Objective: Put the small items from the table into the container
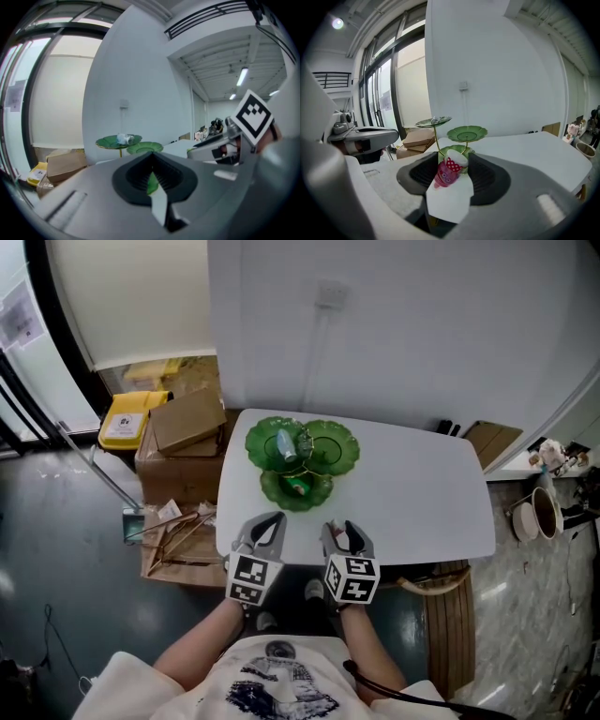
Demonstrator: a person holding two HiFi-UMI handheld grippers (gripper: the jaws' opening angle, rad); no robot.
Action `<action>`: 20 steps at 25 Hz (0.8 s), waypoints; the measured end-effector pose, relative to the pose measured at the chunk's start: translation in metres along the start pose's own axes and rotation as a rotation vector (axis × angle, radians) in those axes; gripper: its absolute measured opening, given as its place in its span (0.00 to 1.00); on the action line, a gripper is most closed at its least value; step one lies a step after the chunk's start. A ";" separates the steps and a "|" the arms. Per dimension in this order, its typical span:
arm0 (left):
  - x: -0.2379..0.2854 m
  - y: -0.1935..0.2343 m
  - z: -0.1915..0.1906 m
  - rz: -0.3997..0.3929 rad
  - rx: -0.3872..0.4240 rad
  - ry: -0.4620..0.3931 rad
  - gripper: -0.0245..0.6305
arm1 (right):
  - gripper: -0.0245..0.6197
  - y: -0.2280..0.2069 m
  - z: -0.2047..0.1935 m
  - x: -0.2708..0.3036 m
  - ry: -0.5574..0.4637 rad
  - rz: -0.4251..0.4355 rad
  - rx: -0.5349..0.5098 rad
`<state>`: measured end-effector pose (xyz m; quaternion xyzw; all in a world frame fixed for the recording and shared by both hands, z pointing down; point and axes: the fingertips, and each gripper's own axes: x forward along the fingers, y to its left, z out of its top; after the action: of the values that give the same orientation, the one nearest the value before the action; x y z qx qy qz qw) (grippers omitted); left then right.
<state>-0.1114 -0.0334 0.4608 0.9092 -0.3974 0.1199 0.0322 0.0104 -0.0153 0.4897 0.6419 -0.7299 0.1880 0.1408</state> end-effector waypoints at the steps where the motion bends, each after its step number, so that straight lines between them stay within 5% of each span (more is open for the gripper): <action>1: 0.001 0.000 0.001 0.001 -0.004 -0.001 0.02 | 0.35 -0.002 0.002 0.001 -0.004 0.001 -0.002; 20: 0.110 -0.001 0.010 0.063 -0.030 0.044 0.02 | 0.35 -0.069 0.054 0.079 -0.012 0.120 -0.055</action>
<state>-0.0367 -0.1132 0.4778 0.8929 -0.4267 0.1348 0.0510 0.0695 -0.1174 0.4835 0.5939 -0.7729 0.1719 0.1424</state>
